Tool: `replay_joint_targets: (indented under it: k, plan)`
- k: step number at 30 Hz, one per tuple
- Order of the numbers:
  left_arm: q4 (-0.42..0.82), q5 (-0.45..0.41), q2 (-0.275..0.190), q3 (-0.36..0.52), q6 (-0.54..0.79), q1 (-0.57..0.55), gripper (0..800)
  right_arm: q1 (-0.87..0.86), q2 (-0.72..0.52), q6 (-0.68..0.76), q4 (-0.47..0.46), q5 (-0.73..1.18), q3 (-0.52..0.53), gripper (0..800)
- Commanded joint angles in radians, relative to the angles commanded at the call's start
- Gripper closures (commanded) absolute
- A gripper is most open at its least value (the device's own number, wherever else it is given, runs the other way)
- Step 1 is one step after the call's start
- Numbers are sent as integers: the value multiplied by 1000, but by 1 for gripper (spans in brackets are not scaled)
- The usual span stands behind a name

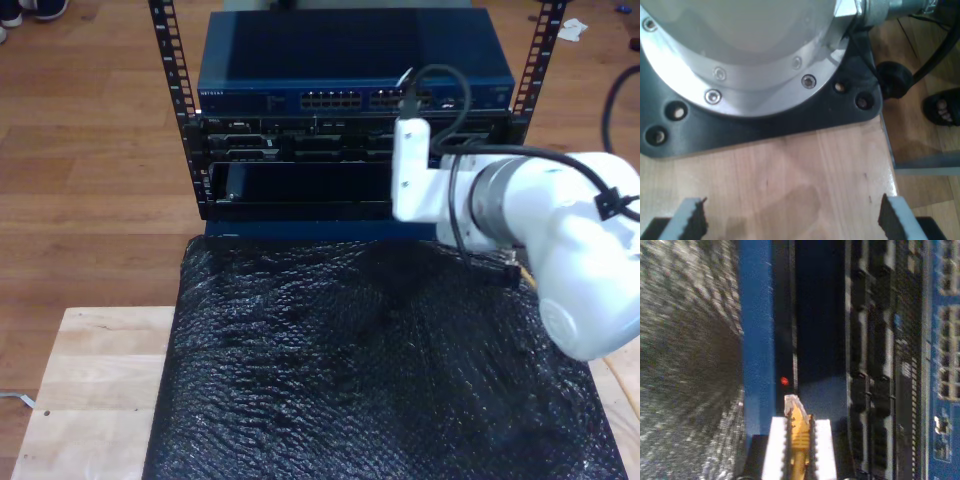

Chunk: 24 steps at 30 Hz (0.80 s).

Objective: Grab the cable and plug it in

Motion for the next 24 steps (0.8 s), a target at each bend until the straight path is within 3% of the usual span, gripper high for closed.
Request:
replay_joint_targets:
  k: [24]
  plan:
    - [0,0,0,0,0,0,1,-80,186,-35,2,-404,-46,800]
